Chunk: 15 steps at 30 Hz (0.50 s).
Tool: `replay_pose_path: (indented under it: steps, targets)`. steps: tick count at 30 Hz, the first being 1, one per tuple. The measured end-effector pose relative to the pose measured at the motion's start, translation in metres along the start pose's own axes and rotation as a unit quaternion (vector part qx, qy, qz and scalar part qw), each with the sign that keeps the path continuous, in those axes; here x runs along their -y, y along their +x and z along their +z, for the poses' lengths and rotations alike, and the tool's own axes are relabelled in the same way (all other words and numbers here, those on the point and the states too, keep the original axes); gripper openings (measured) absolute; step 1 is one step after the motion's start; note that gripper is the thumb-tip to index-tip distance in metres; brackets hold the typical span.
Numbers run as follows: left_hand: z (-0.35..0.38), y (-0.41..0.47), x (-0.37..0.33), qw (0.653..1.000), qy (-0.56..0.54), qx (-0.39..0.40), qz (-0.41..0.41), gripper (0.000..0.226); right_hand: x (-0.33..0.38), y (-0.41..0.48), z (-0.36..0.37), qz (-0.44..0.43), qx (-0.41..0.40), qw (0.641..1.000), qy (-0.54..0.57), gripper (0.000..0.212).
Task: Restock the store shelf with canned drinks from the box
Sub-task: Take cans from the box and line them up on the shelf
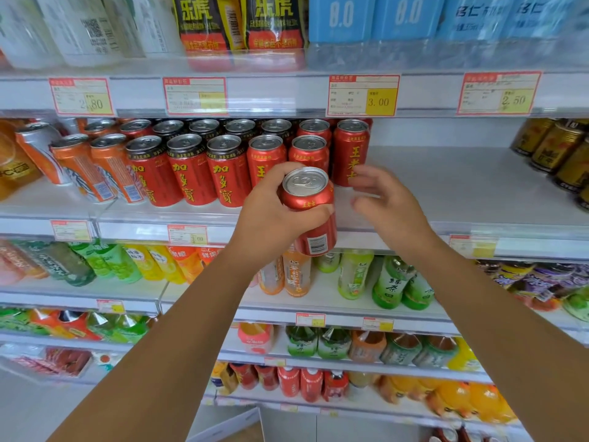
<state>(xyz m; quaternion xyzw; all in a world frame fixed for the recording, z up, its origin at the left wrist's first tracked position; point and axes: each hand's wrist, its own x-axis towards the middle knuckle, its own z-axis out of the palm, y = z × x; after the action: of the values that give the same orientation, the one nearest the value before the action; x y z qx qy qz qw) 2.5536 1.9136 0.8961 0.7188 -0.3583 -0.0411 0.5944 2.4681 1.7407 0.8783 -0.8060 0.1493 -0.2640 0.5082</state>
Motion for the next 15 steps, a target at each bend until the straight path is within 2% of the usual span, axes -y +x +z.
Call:
replay_pose_path:
  steps: [2,4,6,10,11,13,15]
  targets:
    - [0.005,0.003,-0.004,1.0,-0.013,0.004,0.011,0.055,0.008,-0.018,0.004,-0.003,0.118,0.993,0.005,0.069]
    - [0.011,0.008,-0.008,1.0,-0.01,0.013,0.024,0.055,0.011,-0.026,0.01,-0.005,0.146,0.989,0.006,0.076]
    - [0.017,0.012,-0.01,0.999,-0.006,0.022,0.038,0.059,0.012,-0.026,0.013,-0.009,0.1,0.995,0.01,0.074]
    - [0.014,0.015,0.007,0.999,0.02,0.041,0.025,0.086,0.008,-0.012,0.004,-0.013,-0.001,1.0,0.013,0.065]
    - [0.01,0.012,0.016,0.996,0.071,0.039,0.022,0.085,0.006,-0.006,0.0,-0.007,-0.027,1.0,-0.001,0.064]
    - [-0.001,0.004,0.039,0.981,0.191,0.024,0.015,0.07,0.001,0.007,-0.006,0.011,-0.063,0.998,-0.027,0.064]
    - [-0.008,-0.004,0.06,0.956,0.292,-0.023,0.019,0.054,-0.005,0.018,-0.009,0.025,-0.065,0.996,-0.051,0.066]
